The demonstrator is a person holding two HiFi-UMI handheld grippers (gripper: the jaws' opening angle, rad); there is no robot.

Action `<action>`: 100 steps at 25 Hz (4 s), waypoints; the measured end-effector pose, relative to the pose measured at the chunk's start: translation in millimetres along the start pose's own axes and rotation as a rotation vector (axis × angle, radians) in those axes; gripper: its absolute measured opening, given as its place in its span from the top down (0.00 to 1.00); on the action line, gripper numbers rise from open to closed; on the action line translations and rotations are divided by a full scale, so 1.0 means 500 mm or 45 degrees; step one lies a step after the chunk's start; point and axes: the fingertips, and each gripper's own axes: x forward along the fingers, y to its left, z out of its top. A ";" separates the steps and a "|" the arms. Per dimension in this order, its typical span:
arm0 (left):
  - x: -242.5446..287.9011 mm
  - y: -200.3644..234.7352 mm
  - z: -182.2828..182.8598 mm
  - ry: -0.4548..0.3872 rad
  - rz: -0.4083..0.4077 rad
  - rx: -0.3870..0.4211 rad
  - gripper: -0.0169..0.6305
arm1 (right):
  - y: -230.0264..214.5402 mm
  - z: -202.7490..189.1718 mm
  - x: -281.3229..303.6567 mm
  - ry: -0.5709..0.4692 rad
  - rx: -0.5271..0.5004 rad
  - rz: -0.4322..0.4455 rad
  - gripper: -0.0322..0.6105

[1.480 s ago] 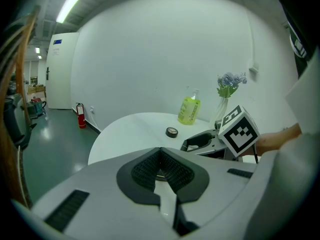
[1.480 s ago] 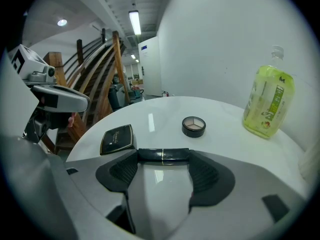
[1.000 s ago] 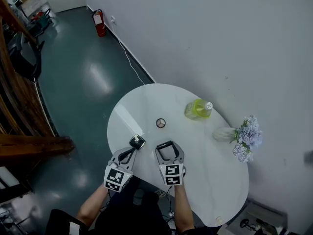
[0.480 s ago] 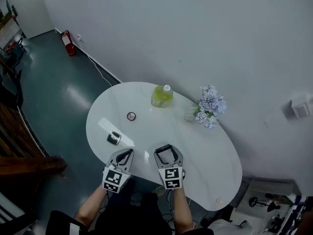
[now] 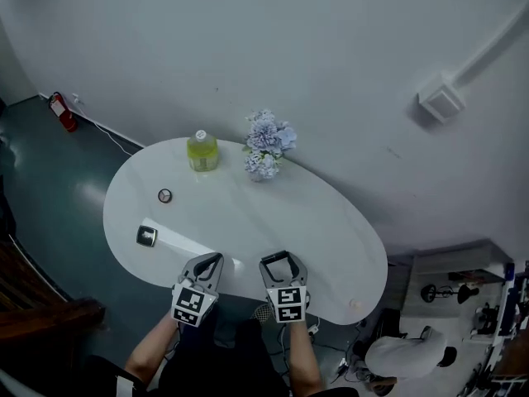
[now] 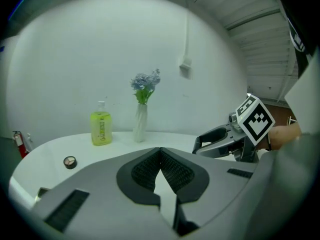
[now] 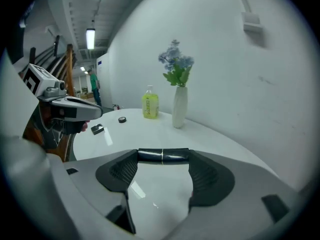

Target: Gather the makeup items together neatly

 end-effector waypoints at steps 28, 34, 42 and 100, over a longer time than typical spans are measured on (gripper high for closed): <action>0.238 -0.552 -0.012 0.126 -0.597 0.290 0.95 | -0.370 -0.400 -0.347 0.069 0.522 -0.519 0.47; 0.269 -0.584 -0.059 0.188 -0.627 0.306 0.95 | -0.390 -0.492 -0.325 0.127 0.613 -0.535 0.47; 0.310 -0.589 -0.119 0.262 -0.618 0.302 0.95 | -0.409 -0.581 -0.280 0.186 0.695 -0.544 0.47; 0.122 -0.483 0.183 -0.127 -0.389 0.305 0.95 | -0.286 -0.057 -0.435 -0.472 0.284 -0.454 0.76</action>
